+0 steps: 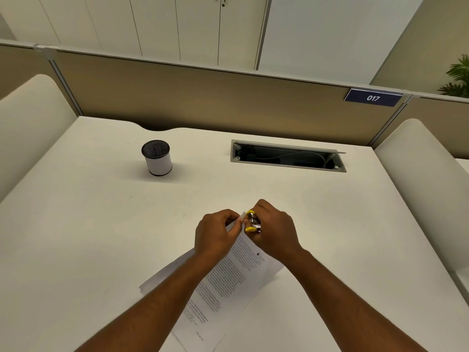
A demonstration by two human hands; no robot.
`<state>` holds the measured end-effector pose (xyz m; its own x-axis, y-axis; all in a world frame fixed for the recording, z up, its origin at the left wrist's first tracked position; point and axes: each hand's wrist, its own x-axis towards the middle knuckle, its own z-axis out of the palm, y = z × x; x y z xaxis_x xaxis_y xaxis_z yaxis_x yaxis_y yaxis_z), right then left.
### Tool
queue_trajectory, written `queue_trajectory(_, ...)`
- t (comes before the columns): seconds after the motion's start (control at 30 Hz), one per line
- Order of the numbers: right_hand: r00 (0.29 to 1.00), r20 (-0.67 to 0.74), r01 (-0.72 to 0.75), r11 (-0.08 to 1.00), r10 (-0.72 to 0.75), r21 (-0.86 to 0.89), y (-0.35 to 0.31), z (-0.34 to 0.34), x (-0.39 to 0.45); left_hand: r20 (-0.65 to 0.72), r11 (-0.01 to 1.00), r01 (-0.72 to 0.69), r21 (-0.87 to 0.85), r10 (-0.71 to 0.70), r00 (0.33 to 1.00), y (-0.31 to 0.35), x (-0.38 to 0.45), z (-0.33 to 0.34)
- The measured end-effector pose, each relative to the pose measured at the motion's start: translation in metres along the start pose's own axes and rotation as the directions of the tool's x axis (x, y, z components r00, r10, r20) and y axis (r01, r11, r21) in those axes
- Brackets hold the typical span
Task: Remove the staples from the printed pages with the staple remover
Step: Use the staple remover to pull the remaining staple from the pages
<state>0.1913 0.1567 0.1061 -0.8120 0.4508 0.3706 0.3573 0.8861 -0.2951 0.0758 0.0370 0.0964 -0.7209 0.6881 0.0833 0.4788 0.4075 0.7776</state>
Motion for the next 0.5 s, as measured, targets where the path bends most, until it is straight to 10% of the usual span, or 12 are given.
queue_trajectory(0.5,0.976,0.118,-0.202,0.966,0.184,0.159,0.0033,-0.0005,0.0022,0.042,1.000,0.014,0.017,-0.015,0.999,-0.0014,-0.0025,-0.0003)
